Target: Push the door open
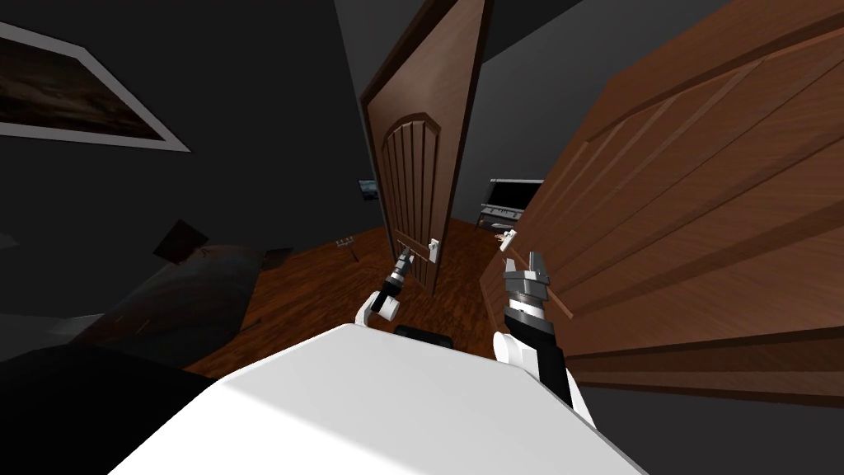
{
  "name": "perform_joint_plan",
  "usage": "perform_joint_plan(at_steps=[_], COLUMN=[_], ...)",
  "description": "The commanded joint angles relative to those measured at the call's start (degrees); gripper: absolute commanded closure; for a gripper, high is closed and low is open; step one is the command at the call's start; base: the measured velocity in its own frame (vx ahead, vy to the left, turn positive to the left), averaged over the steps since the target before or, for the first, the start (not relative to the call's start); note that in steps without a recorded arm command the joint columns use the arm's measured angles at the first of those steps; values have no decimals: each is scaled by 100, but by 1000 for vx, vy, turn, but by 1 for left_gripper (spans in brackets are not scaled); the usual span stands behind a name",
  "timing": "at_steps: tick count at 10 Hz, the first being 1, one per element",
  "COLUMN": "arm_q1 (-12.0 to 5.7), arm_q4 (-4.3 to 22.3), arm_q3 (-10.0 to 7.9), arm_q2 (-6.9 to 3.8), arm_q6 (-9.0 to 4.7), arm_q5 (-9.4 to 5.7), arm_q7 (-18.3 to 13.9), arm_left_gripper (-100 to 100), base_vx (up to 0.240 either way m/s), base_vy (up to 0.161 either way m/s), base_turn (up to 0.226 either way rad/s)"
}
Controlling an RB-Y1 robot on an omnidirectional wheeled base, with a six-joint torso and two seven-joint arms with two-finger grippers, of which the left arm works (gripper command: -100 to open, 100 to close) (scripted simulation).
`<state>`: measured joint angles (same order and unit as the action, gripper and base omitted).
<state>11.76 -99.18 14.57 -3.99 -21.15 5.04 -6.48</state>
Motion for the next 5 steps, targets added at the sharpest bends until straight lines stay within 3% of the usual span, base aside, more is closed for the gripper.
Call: perform_joint_plan(at_steps=[1,5], arm_q1=[-95,-356], arm_q4=[227,839], arm_q3=[103,346], arm_q2=[-17,-37], arm_q6=[77,227], arm_q5=[8,27], arm_q7=[-23,-76], arm_left_gripper=[-100,-100], base_vx=[42,74], base_vy=[79,106], base_turn=[-143,-133])
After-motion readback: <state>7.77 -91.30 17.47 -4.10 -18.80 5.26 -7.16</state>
